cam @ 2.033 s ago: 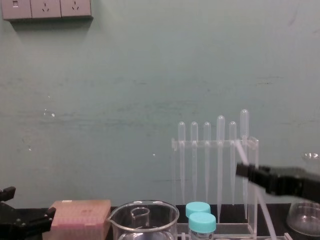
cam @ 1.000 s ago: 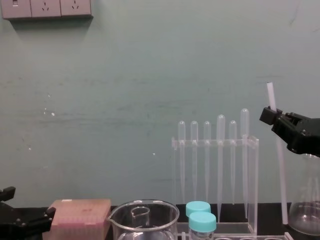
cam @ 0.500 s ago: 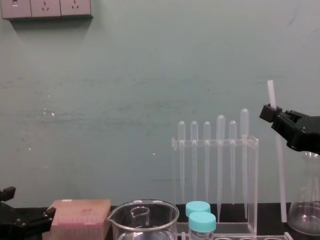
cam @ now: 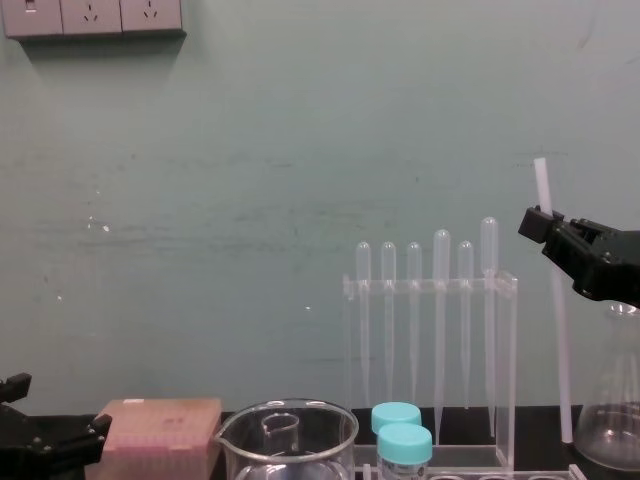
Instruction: Pick up the stirring rod with one hand, then place it down.
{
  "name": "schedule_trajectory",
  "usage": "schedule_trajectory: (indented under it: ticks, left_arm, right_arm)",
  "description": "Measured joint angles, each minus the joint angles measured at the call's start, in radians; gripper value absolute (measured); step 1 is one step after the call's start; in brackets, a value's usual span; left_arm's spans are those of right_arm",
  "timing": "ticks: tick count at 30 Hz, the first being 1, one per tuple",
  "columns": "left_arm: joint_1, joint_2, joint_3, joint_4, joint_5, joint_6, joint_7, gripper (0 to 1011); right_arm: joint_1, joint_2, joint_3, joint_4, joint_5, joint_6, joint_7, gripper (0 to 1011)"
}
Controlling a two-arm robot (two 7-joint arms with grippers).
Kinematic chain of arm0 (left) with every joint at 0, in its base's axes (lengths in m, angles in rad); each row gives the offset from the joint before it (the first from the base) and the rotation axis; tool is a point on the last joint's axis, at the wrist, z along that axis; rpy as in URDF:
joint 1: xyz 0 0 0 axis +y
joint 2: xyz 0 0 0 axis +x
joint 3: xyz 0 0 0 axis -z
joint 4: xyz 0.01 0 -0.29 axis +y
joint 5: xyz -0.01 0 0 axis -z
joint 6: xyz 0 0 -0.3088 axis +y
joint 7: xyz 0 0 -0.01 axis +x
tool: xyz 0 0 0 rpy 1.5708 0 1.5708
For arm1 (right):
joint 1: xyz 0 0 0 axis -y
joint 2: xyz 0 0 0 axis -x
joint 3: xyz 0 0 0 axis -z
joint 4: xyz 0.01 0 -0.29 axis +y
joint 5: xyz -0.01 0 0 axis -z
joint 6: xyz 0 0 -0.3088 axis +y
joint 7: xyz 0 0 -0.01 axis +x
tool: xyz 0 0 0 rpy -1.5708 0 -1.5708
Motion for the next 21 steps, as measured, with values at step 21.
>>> schedule_trajectory:
  ticks: [21]
  left_arm:
    - [0.000,0.000,0.000,0.000,0.000,0.000,0.000,1000]
  right_arm:
    - [0.000,0.000,0.000,0.000,0.001,0.000,0.000,67]
